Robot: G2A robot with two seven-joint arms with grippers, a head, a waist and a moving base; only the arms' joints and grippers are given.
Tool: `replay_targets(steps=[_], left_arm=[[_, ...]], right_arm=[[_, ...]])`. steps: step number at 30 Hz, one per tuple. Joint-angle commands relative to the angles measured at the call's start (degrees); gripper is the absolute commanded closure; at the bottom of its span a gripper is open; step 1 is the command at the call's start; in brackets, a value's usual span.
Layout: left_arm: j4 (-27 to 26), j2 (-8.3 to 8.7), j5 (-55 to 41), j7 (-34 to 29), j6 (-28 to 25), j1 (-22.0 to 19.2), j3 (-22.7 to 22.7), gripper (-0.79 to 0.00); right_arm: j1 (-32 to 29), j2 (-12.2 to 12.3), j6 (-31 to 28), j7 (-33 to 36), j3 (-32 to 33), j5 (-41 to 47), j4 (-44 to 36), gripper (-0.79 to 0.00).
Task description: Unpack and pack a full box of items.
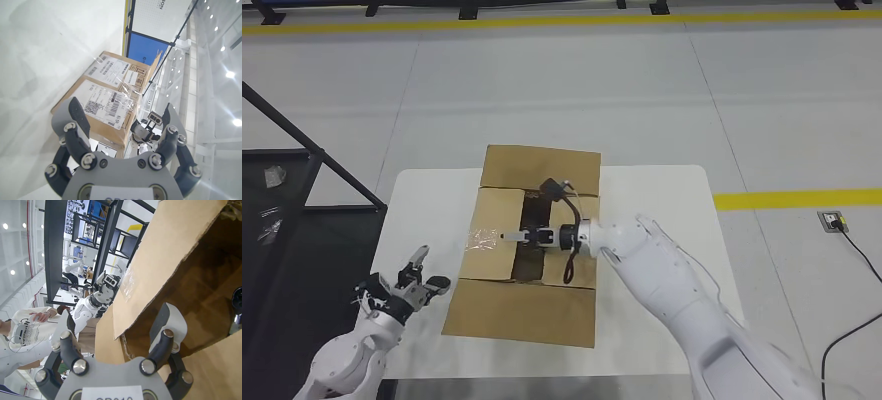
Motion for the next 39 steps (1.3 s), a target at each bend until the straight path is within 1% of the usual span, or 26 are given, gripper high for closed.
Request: replay_targets(steps=[1,2,3,4,6,8,9,10,11,12,13,14,16,18,21,23,25,27,28,31,33,36,39], left_arm=[[1.21,-0.51,-1.1,1.75,-0.41,-1.13,1.64,-0.785],[1.94,-0.74,-1.71,2.45,-0.52,-1.82,2.2,-0.763],[2.66,-0.95,-2.07,3.17,-0.75,-2.47,2.76,-0.717],[3.28,-1.17,-2.55,3.54,-0.81,-3.08,3.33,-0.659],[4.53,-1.53,-3.28,4.15,-1.12,-4.2,4.15,-0.511],[5.55,-1.8,-3.56,4.25,-1.38,-5.17,4.75,-0.471],[5.97,-1.92,-3.73,4.26,-1.72,-5.54,4.96,-0.413],[6.37,-2.05,-4.11,4.17,-1.93,-5.85,5.16,-0.385],[6.73,-2.15,-4.18,4.11,-2.07,-6.17,5.29,-0.376],[7.02,-2.23,-4.07,4.11,-2.32,-6.43,5.4,-0.369],[7.25,-2.32,-4.15,4.18,-2.59,-6.64,5.47,-0.329],[7.43,-2.42,-4.28,4.23,-2.94,-6.8,5.52,-0.317],[7.78,-2.57,-4.32,4.34,-3.28,-7.01,5.64,-0.314],[7.98,-2.69,-4.27,4.24,-3.37,-7.19,5.68,-0.314],[8.21,-2.84,-4.17,4.04,-3.56,-7.35,5.61,-0.311],[8.32,-2.94,-4.18,4.14,-3.85,-7.39,5.49,-0.323],[8.32,-3.04,-4.2,4.39,-4.41,-7.31,5.22,-0.36],[8.18,-3.13,-4.56,4.7,-4.88,-7.04,4.87,-0.376],[8.1,-3.18,-4.74,4.91,-5.14,-6.86,4.64,-0.388],[7.81,-3.33,-5.45,5.53,-5.62,-6.36,4.05,-0.394],[7.68,-3.42,-5.65,5.92,-5.78,-6.1,3.79,-0.388],[7.58,-3.59,-6.02,6.25,-6.24,-5.71,3.45,-0.382],[7.59,-3.81,-7.13,6.88,-6.94,-5.25,3.05,-0.351]], right_arm=[[0.2,-0.46,-0.25,0.39,0.08,0.75,0.99,-0.785],[0.35,-0.67,-0.35,0.51,0.15,1.06,1.52,-0.785],[0.46,-0.87,-0.38,0.62,0.25,1.45,2.03,-0.785],[0.55,-1.06,-0.24,0.56,0.38,1.85,2.55,-0.785],[0.67,-1.41,0.18,0.92,0.57,2.49,3.51,-0.785],[0.84,-1.75,0.99,1.4,0.62,2.75,4.24,-0.785],[0.91,-1.94,1.57,1.82,0.62,2.88,4.55,-0.785],[0.98,-2.1,1.86,2.08,0.67,3.04,4.78,-0.785],[1.0,-2.25,2.02,2.3,0.72,3.18,5.05,-0.779],[1.02,-2.4,2.12,2.55,0.78,3.36,5.25,-0.739],[1.04,-2.53,2.09,2.9,0.84,3.49,5.43,-0.717],[1.07,-2.64,2.04,3.17,0.93,3.66,5.61,-0.702],[1.18,-2.84,1.98,3.51,1.03,3.72,6.0,-0.65],[1.21,-3.02,2.09,3.67,1.1,3.67,6.25,-0.634],[1.37,-3.26,2.26,4.08,1.18,3.49,6.64,-0.631],[1.47,-3.39,2.33,4.36,1.28,3.43,6.88,-0.597],[1.56,-3.5,2.45,4.45,1.4,3.37,7.12,-0.591],[1.65,-3.59,2.53,4.62,1.49,3.23,7.3,-0.591],[1.69,-3.62,2.58,4.68,1.56,3.21,7.38,-0.579],[1.79,-3.7,2.55,4.76,1.77,3.08,7.57,-0.576],[1.85,-3.75,2.54,4.81,1.91,2.98,7.67,-0.582],[1.89,-3.8,2.51,4.95,2.14,2.91,7.78,-0.557],[1.84,-3.88,2.58,5.02,2.33,2.78,7.87,-0.545]])
